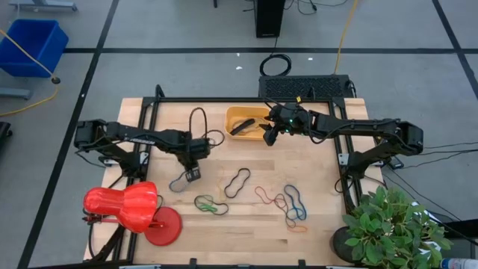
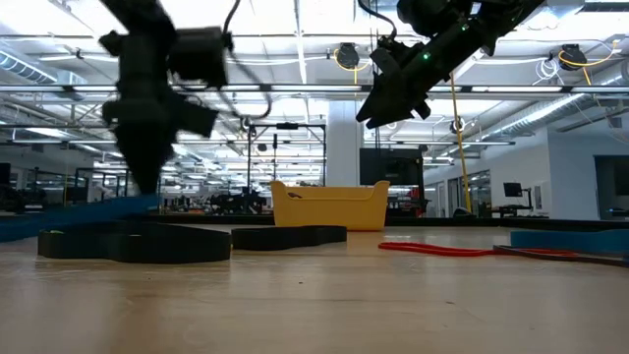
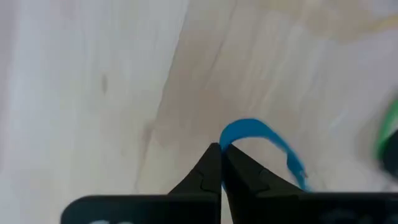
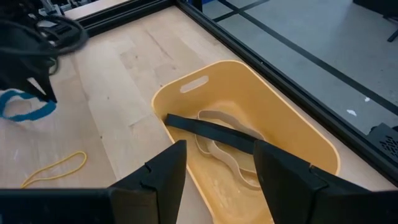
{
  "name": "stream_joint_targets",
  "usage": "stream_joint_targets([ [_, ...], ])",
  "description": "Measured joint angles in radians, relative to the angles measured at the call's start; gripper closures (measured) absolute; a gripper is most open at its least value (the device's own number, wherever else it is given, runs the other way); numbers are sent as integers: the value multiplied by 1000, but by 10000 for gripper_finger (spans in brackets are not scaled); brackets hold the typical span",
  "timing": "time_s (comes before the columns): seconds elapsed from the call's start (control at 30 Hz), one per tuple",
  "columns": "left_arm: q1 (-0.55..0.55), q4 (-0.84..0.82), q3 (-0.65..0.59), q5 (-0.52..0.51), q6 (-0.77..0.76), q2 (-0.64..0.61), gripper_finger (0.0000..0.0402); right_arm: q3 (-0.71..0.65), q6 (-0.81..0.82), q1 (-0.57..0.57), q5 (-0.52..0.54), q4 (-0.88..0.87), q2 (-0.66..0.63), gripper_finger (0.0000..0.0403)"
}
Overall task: Pick and place rubber bands into bin
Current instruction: Put the top left blue rubber band into the yellow bin
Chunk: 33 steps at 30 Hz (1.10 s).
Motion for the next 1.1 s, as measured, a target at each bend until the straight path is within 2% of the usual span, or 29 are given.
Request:
stream_joint_targets([
  [0.4,95,58,411,-15,276,-36,392,0,0,0,0,2,0,222],
  [0.5,132,117,482,-1,334,-36,391,0,-1,0,0,-2,0,222],
  [0.6,174,195,516,-1,382,-36,396,0,-4,0,0,-16,-1,222],
  [0.77,248,324,523,34,364,-31,390,1,-20,-1,1,-18,-10,222],
  [0.9,275,412,522,88,360,6,396,0,-41,-4,1,-18,-9,222],
  [1.1,292,511,523,95,362,97,393,0,-49,-14,1,-32,-9,222],
])
